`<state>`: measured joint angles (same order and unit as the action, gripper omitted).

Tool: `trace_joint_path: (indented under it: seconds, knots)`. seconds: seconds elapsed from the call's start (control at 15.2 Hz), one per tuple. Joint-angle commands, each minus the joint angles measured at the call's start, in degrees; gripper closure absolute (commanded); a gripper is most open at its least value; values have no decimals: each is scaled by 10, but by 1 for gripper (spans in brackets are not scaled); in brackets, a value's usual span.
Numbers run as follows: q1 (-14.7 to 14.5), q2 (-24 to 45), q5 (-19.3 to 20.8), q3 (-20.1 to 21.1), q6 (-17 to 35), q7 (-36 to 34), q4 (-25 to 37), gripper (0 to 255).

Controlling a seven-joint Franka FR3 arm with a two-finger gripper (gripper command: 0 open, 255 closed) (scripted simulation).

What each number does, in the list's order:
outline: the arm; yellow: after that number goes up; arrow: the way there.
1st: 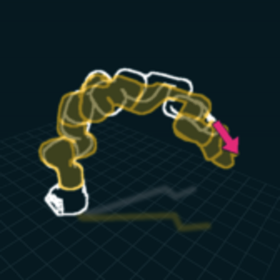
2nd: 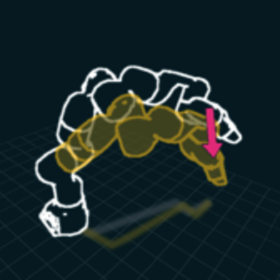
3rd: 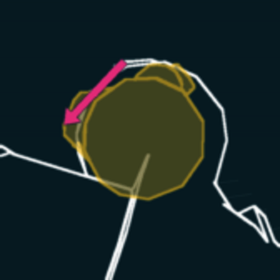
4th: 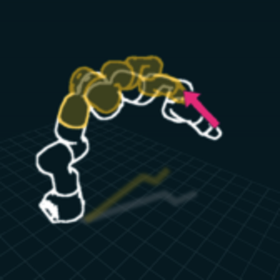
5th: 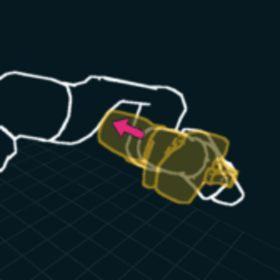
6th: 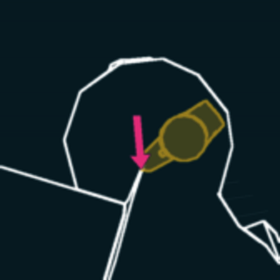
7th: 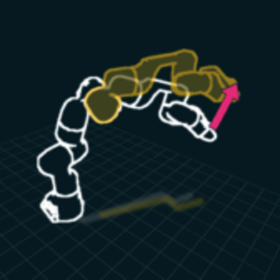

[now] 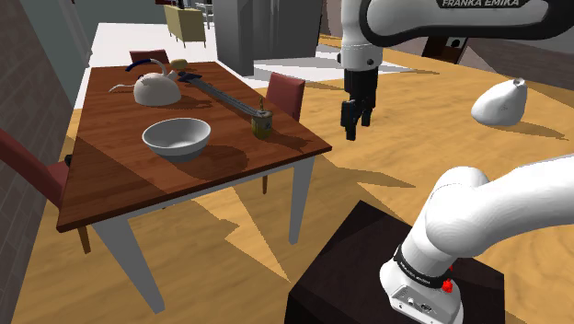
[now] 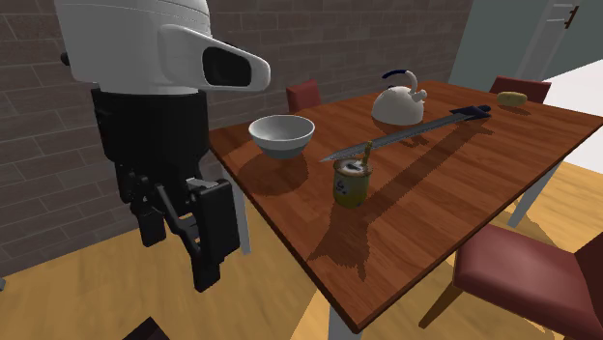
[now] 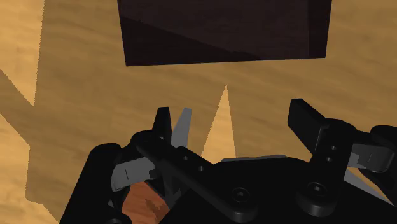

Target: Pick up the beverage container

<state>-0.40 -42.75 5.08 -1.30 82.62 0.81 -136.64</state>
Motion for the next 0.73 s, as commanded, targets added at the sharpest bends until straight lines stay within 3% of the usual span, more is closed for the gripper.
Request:
trace_joint_path:
  seconds: [0.0,0.66]
  knots:
    - [0,0,0,0,0,0,0,0]
    - [-35,182,38,-90,124,222,103,0]
